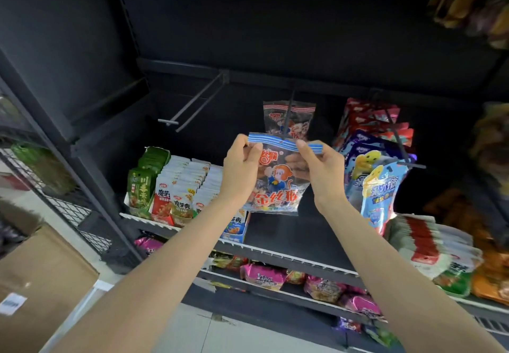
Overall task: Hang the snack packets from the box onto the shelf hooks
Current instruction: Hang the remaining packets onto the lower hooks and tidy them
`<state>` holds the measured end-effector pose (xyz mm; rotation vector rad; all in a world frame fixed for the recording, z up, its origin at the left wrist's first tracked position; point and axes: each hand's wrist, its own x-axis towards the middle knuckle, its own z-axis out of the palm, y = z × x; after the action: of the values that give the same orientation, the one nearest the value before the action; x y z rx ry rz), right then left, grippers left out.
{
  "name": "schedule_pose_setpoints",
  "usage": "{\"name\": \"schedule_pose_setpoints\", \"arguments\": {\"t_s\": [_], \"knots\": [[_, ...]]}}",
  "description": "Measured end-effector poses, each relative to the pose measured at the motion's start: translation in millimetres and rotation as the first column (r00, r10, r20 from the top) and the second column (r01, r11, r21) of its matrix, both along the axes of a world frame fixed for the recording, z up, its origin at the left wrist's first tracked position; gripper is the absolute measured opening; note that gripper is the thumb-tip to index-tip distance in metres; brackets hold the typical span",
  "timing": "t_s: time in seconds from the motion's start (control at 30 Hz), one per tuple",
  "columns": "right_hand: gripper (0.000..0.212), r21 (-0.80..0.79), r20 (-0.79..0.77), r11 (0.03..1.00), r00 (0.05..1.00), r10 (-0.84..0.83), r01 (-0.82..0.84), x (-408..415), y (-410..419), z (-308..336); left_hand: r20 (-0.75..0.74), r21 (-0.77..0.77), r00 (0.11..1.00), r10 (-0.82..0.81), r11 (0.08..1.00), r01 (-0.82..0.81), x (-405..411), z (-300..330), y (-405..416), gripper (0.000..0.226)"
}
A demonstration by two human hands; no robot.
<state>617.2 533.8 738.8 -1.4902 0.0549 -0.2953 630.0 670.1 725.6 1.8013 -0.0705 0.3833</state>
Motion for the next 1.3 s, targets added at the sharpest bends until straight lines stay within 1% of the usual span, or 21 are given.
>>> {"name": "schedule_pose_setpoints", "arguments": {"t_s": [0.1,0.17,0.23,0.33,0.43,0.57,0.67,0.73,0.8,0.87,0.93,1.0,1.13,1.23,1.3], "knots": [[0.011,-0.052,0.008,0.997,0.998,-0.058,0.058,2,-4,2,-0.034,-0.001,0.999,0.024,1.000,-0.024,7,1,-11,0.018],[0.012,-0.092,-0.003,0.993,0.997,-0.079,0.078,4,-5,0,-0.063,0.054,0.996,0.070,0.996,-0.066,12,0,-15,0.029],[0.012,-0.111,-0.027,0.990,0.996,-0.090,0.086,6,-5,-3,-0.070,0.079,0.992,0.104,0.992,-0.098,15,-2,-17,0.033],[0.010,-0.158,-0.039,0.985,0.996,-0.083,0.076,10,-4,-4,-0.065,0.088,0.989,0.133,0.988,-0.127,16,-3,-16,0.034],[0.010,-0.187,-0.033,0.980,0.996,-0.080,0.072,12,-2,-4,-0.063,0.076,0.990,0.129,0.989,-0.124,17,-4,-14,0.033],[0.012,-0.218,-0.038,0.971,0.993,-0.113,0.102,17,0,-3,-0.072,0.164,0.983,0.166,0.975,-0.153,24,2,-16,0.028],[0.010,-0.239,-0.013,0.966,0.995,-0.103,0.097,18,0,-4,-0.064,0.210,0.982,0.180,0.964,-0.163,27,1,-17,0.026],[0.013,-0.258,0.001,0.964,0.997,-0.071,0.069,17,-1,-6,-0.047,0.218,0.987,0.155,0.966,-0.141,28,-6,-13,0.027],[0.011,-0.280,-0.016,0.958,0.998,-0.061,0.054,18,-3,-11,-0.043,0.171,0.995,0.093,0.982,-0.084,27,-13,-8,0.026],[0.013,-0.293,-0.034,0.953,0.996,-0.085,0.071,19,-4,-16,-0.062,0.109,0.998,0.014,0.994,-0.007,28,-17,-5,0.024],[0.011,-0.288,-0.008,0.953,0.996,-0.094,0.088,17,-7,-21,-0.051,0.072,0.997,-0.065,0.995,0.069,26,-19,-3,0.023],[0.011,-0.283,0.047,0.955,0.995,-0.082,0.092,14,-11,-22,0.009,0.072,0.994,-0.113,0.991,0.112,24,-18,-1,0.022],[0.009,-0.270,0.112,0.959,0.992,-0.052,0.081,12,-11,-17,0.118,0.073,0.988,-0.103,0.993,0.095,21,-17,0,0.028],[0.011,-0.244,0.117,0.963,0.990,-0.084,0.111,14,-6,-11,0.140,0.057,0.987,-0.082,0.996,0.075,20,-13,-7,0.027],[0.013,-0.259,0.109,0.957,0.988,-0.107,0.132,18,-4,-8,0.139,0.065,0.989,-0.053,0.997,0.045,23,-11,-12,0.027]]}}
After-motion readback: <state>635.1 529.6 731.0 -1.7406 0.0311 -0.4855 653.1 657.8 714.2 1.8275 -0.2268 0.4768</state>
